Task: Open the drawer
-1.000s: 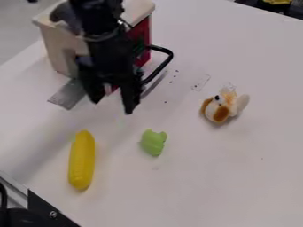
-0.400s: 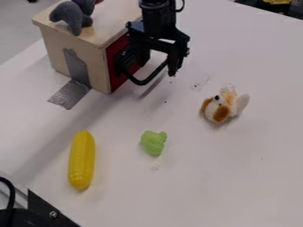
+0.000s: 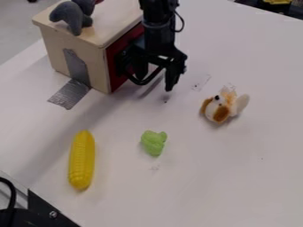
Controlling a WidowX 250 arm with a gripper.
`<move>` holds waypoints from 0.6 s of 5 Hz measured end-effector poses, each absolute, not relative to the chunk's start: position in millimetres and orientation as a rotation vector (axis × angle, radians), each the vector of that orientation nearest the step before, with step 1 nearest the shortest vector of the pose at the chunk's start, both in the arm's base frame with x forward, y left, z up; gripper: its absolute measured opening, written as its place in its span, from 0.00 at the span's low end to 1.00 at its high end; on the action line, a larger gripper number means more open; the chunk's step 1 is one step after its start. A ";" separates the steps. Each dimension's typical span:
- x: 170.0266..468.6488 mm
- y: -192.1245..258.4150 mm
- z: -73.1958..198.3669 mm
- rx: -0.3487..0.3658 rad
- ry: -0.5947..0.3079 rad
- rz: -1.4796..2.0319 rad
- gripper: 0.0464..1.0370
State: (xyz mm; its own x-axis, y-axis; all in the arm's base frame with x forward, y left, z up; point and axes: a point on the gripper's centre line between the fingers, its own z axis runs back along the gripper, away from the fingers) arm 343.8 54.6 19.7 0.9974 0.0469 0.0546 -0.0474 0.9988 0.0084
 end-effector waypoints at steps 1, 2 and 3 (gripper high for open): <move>338.8 53.1 6.6 0.013 -0.034 0.045 0.62; 336.4 45.7 7.7 0.001 -0.037 0.044 0.32; 337.7 17.7 20.2 -0.017 -0.046 0.018 0.13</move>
State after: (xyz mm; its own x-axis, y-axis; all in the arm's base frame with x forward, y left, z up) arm 337.7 17.7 20.2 0.9988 0.0186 0.0454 -0.0179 0.9997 -0.0170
